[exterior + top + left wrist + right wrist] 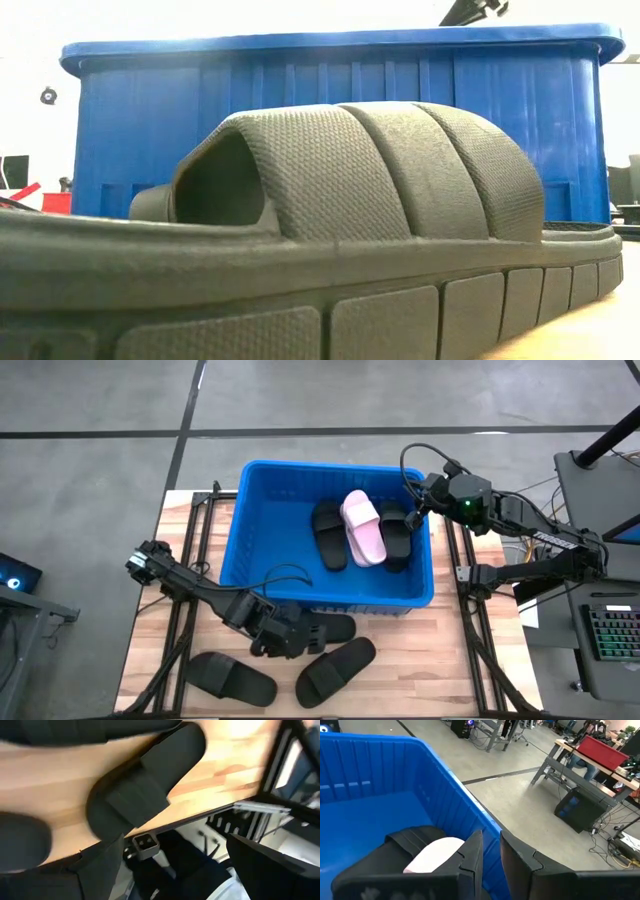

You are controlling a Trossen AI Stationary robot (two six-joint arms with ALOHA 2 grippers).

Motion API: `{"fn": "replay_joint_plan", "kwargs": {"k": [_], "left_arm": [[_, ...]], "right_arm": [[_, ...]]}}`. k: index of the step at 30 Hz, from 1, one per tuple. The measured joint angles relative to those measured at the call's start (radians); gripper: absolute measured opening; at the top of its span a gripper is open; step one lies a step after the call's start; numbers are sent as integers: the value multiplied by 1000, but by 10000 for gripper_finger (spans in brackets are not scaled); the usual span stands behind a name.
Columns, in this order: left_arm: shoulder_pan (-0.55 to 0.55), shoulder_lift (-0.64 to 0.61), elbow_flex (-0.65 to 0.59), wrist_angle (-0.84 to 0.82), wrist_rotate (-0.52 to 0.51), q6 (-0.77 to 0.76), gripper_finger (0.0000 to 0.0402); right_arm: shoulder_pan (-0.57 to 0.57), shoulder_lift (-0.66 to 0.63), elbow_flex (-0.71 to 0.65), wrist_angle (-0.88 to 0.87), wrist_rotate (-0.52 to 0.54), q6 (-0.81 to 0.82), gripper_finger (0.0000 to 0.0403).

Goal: Pick and place slides into bin
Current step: Put the black slide into the blue bin

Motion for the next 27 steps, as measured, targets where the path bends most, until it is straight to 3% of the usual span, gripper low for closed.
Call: {"fn": "replay_joint_plan", "kwargs": {"k": [9, 15, 20, 27], "left_arm": [[-4, 0, -1, -61, 160, -106, 338], [-23, 0, -1, -245, 330, -172, 338], [-59, -1, -1, -346, 335, -183, 338], [-130, -2, -68, -359, 332, -182, 338]], "right_arm": [[0, 0, -1, 0, 0, -41, 57], [0, 0, -2, 0, 0, -42, 57], [0, 0, -7, -1, 0, -42, 57], [0, 0, -12, 0, 1, -25, 57]]}}
